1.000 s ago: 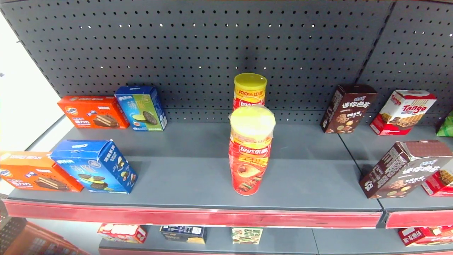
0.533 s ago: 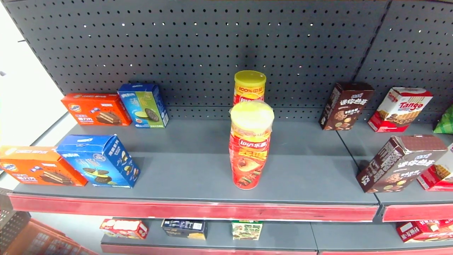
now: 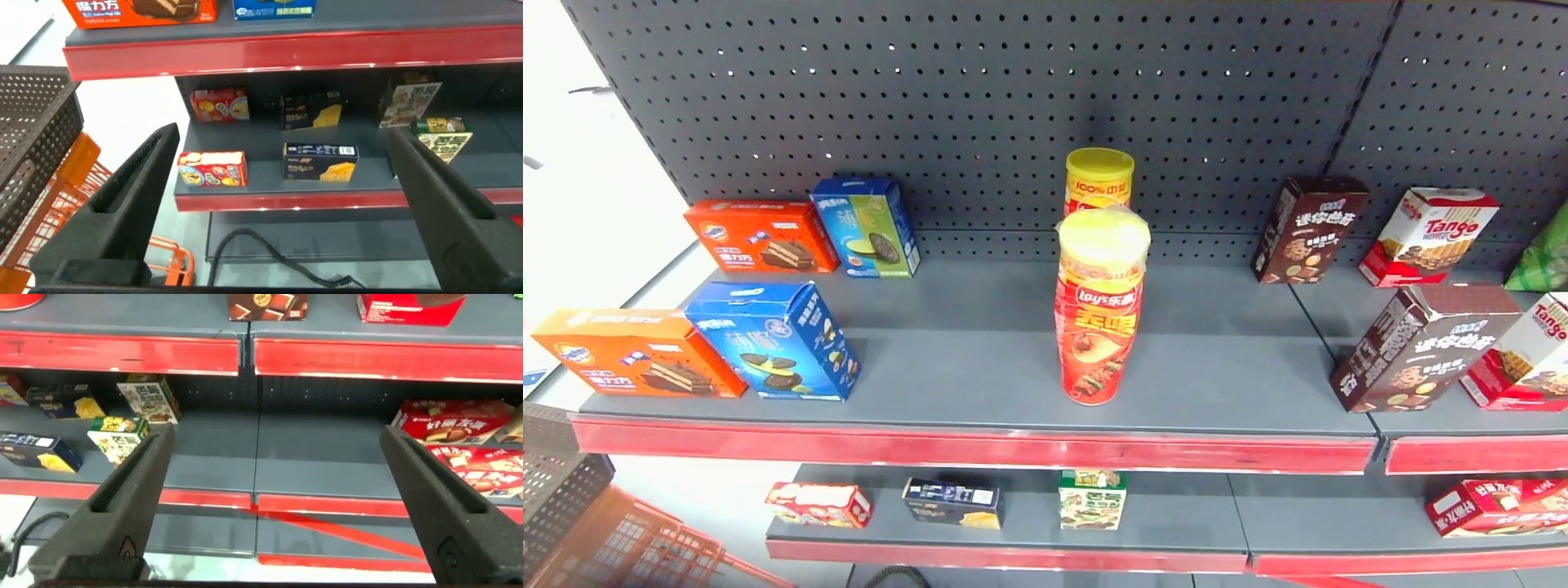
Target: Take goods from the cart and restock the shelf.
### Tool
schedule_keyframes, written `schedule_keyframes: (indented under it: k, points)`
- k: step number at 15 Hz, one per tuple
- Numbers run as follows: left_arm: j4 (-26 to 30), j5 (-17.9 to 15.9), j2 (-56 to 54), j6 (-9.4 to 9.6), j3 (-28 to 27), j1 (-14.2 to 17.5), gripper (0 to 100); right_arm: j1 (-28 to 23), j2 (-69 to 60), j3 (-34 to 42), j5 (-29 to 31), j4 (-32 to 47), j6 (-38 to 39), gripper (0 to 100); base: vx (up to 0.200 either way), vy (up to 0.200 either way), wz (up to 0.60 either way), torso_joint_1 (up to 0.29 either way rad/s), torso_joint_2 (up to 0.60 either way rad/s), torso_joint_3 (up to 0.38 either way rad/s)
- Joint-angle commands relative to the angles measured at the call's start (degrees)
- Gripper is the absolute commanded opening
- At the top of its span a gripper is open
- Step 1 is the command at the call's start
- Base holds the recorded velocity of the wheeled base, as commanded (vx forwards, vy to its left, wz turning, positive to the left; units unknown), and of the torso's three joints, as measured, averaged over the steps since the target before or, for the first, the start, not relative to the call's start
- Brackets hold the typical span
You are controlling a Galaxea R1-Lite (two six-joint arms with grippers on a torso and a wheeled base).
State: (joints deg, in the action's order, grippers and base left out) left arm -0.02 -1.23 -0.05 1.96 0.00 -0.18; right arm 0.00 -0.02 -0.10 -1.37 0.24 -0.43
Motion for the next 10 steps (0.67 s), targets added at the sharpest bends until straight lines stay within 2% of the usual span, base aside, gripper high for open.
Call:
schedule_keyframes:
  k: [1,10]
  points:
    - [0.0,0.0,0.0,-0.03,0.0,0.0,100,0.0,0.0,0.0,0.0,0.0,0.0,100,0.0,0.0,0.0,0.0,0.0,0.0]
    - [0.0,0.1,0.0,-0.03,0.0,0.0,100,0.0,0.0,0.0,-0.2,0.0,0.1,100,0.0,0.0,0.0,0.0,0.0,0.0]
